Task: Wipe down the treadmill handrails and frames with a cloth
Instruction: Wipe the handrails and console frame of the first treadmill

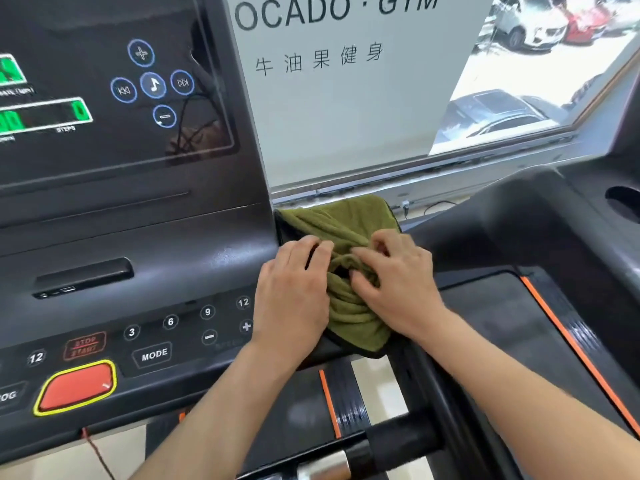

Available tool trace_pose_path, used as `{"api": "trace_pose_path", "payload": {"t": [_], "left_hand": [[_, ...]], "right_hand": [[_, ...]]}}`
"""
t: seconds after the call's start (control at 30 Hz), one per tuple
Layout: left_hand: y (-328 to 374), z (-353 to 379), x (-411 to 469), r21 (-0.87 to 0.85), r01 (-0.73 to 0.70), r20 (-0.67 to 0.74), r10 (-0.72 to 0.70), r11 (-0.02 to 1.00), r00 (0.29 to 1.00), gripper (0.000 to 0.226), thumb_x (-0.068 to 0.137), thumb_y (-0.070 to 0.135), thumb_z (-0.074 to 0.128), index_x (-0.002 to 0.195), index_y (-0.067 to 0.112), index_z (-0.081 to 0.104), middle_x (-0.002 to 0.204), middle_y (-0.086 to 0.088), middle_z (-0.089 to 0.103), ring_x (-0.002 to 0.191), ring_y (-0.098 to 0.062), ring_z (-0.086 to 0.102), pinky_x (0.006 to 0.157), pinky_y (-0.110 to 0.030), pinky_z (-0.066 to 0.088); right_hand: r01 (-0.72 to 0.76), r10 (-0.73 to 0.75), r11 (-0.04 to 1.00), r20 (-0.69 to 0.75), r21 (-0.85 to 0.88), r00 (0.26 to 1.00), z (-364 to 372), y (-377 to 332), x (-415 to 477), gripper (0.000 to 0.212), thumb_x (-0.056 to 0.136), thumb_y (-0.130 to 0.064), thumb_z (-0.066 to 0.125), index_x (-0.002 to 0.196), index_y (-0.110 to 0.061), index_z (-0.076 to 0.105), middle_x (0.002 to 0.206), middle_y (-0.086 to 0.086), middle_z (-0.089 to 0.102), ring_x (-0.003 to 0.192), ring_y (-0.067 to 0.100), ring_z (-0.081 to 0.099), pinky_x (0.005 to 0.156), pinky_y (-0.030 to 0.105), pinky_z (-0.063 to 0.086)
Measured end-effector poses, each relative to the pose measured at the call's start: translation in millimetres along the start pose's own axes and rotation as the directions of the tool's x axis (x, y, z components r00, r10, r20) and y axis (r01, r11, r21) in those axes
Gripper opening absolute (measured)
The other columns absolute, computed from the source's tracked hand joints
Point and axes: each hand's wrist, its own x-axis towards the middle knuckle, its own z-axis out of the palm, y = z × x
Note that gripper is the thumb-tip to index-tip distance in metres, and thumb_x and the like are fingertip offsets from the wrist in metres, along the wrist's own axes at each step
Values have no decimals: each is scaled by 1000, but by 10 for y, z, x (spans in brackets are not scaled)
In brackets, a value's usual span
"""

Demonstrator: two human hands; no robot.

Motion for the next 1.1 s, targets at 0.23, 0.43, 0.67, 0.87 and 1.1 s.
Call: {"api": "trace_pose_path", "payload": {"t": [0.23,0.43,0.67,0.87,1.1], "left_hand": [[127,138,-285,140,-278,68,271,950,960,33,82,7,40,93,3,71,99,-16,72,91,-30,69,90,-42,54],[165,-81,-477,-17,-333,48,334,943,942,10,70,8,52,64,16,51,66,-2,50,63,-24,49,68,-34,42],[278,-386,-482,-145,-204,463,249,968,851,51,81,58,28,83,25,67,87,10,62,90,-11,55,76,-30,41],[392,157,92,-24,138,376,-119,990,919,65,103,44,21,155,10,4,163,-10,-7,150,-24,-8,122,-39,-3],[184,495,914,98,206,278,-226,974,933,59,99,45,19,154,23,16,160,-5,21,145,-29,19,119,-49,10]], "right_hand": [[79,-76,997,167,-15,983,-346,-156,-542,46,81,-44,44,117,-30,67,113,-4,71,102,20,67,84,37,56],[-127,90,984,269,124,959,-313,-2,31,70,93,-56,46,153,-28,23,160,1,21,148,19,13,118,40,21],[58,-22,971,158,-231,987,-109,22,-426,51,96,-41,31,135,-18,56,147,4,47,138,23,42,105,55,39],[-70,66,991,-42,-113,997,-108,-46,-391,50,89,-30,36,130,-11,58,131,13,59,123,30,54,106,48,41],[-117,106,993,280,20,954,141,237,621,65,98,-36,7,149,1,24,161,17,12,149,30,11,119,43,20]]}}
